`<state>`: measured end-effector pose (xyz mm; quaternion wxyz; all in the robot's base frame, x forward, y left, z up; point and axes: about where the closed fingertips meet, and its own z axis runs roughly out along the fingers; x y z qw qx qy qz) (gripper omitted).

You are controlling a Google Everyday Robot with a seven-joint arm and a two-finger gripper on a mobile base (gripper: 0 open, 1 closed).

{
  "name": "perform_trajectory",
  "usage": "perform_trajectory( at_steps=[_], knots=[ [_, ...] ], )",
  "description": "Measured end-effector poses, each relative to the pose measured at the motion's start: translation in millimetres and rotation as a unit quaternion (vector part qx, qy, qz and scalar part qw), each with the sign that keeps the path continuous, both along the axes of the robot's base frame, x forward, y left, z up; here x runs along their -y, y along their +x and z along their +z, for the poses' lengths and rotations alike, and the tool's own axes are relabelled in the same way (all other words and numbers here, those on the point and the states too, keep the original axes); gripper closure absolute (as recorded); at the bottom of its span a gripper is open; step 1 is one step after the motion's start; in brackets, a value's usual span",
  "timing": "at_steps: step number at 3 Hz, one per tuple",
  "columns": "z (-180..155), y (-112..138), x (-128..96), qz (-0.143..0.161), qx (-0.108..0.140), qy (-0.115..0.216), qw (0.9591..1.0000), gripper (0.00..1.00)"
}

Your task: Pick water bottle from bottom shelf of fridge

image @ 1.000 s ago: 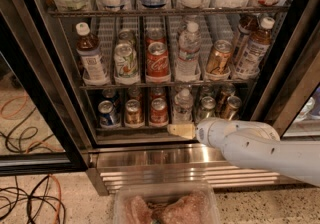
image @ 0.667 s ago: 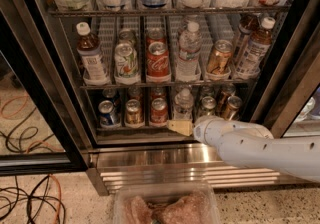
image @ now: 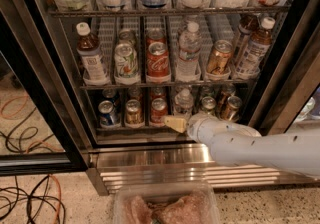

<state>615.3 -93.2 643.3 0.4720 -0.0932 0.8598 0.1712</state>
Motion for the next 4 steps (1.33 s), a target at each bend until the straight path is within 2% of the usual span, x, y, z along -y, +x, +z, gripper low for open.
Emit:
perform_trajectory(
  at_steps=[2, 4],
  knots=[
    [11, 15, -16, 0.007, 0.034, 0.003, 0.9994, 0.21],
    [10, 29, -18, 0.003, 0.048, -0.001, 0.9988, 0.23]
  ],
)
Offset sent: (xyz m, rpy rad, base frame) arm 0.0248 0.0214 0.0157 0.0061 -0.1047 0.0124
